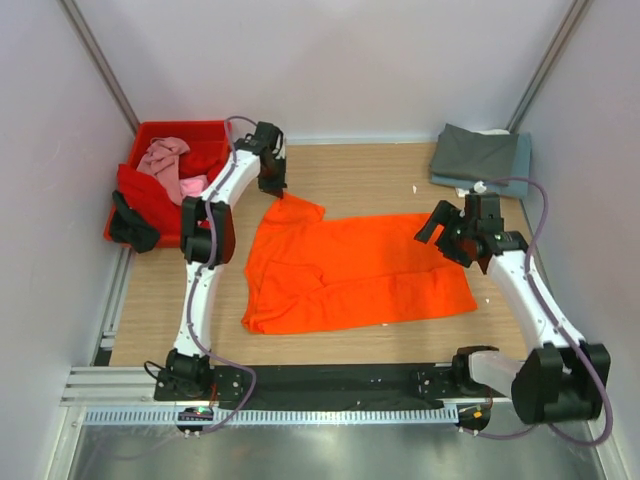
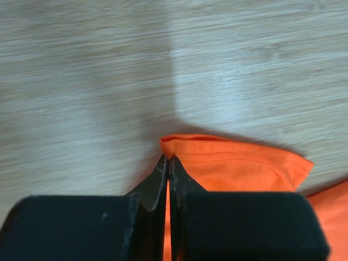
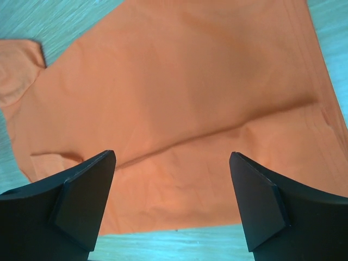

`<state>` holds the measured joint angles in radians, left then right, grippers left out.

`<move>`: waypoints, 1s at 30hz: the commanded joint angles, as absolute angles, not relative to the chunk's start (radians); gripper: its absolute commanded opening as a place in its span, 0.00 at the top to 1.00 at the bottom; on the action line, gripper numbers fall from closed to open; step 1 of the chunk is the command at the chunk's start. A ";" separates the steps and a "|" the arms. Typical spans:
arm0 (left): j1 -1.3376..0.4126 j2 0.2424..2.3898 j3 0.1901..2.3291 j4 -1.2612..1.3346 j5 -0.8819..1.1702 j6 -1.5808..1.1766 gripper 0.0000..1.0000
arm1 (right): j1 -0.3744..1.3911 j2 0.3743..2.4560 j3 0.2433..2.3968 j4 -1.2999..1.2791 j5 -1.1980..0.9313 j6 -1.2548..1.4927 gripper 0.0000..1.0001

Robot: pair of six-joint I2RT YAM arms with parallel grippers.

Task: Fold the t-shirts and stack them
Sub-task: Fold the tshirt

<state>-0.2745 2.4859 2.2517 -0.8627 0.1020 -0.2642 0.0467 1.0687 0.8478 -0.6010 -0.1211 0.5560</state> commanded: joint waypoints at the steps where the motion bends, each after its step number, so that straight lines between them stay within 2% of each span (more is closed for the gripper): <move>1: -0.278 2.402 2.335 -0.979 0.052 -0.261 1.00 | 0.052 1.206 0.940 -0.489 -0.089 0.549 0.08; 4: -0.285 2.310 2.289 -1.020 0.017 -0.290 1.00 | 0.051 1.365 1.058 -0.503 -0.026 0.532 0.11; 8: -0.310 2.169 2.174 -1.016 -0.080 -0.366 1.00 | 0.048 1.596 1.248 -0.554 0.170 0.500 0.17; 10: -0.325 2.140 2.112 -1.009 -0.077 -0.362 1.00 | 0.048 1.682 1.357 -0.586 0.199 0.476 0.22; 18: -0.376 2.065 2.100 -1.031 -0.090 -0.356 1.00 | 0.037 2.023 1.629 -0.679 0.278 0.434 0.26; 22: -0.374 2.051 2.080 -1.020 -0.075 -0.354 1.00 | 0.035 2.107 1.726 -0.716 0.268 0.434 0.29; 27: -0.376 2.049 2.069 -1.025 -0.063 -0.353 1.00 | 0.032 2.138 1.724 -0.713 0.293 0.442 0.33; 30: -0.374 2.045 2.066 -1.022 -0.061 -0.353 1.00 | 0.028 2.138 1.701 -0.700 0.279 0.446 0.39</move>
<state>-0.3771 2.1136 2.0712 -1.0164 -0.0677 -0.3447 0.0349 2.1517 1.6806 -0.7052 0.2523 0.4469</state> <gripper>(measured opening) 0.005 0.626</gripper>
